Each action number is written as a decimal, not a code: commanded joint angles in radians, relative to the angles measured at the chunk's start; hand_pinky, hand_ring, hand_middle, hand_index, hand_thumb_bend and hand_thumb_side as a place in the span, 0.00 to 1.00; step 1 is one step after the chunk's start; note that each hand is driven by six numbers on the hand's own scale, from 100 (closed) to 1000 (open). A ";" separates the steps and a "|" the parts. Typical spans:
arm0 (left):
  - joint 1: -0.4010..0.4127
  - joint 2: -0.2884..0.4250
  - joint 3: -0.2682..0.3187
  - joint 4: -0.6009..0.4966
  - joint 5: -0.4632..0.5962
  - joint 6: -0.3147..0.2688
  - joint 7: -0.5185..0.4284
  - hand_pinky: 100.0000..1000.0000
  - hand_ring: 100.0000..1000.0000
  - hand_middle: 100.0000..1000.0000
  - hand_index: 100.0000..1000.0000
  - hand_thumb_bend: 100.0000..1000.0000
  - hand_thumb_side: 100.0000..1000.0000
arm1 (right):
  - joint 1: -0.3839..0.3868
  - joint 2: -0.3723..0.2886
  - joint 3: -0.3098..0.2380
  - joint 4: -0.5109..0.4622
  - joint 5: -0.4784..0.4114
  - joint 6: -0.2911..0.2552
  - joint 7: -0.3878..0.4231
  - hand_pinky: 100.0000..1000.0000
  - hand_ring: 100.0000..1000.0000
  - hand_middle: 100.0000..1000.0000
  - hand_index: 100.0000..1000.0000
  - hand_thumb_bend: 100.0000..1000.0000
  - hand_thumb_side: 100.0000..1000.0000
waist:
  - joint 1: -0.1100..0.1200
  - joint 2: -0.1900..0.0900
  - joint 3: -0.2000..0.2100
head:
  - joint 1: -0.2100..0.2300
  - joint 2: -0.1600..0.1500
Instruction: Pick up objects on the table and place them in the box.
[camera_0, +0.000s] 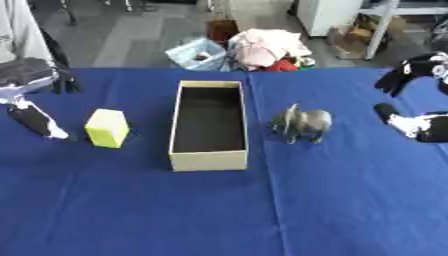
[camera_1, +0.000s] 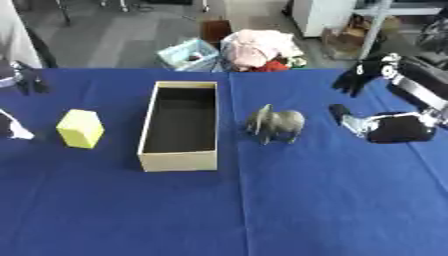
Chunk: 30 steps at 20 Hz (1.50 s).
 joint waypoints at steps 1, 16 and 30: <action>-0.049 -0.011 -0.003 0.069 -0.039 -0.029 0.002 0.67 0.59 0.58 0.73 0.74 0.16 | -0.014 -0.028 -0.006 -0.010 -0.009 0.000 0.003 0.69 0.54 0.52 0.69 0.11 0.42 | 0.000 -0.017 -0.003 | 0.003 0.005; -0.141 -0.152 0.012 0.258 -0.151 -0.070 0.074 0.64 0.57 0.56 0.72 0.71 0.12 | -0.013 -0.020 -0.004 -0.010 -0.014 0.001 0.003 0.69 0.54 0.52 0.69 0.09 0.43 | -0.005 -0.018 -0.015 | 0.008 0.009; -0.152 -0.218 0.042 0.364 -0.225 -0.042 0.212 0.53 0.44 0.46 0.64 0.57 0.08 | -0.010 -0.014 -0.004 -0.009 -0.017 0.004 0.003 0.69 0.54 0.52 0.69 0.07 0.45 | -0.006 -0.015 -0.022 | 0.007 0.008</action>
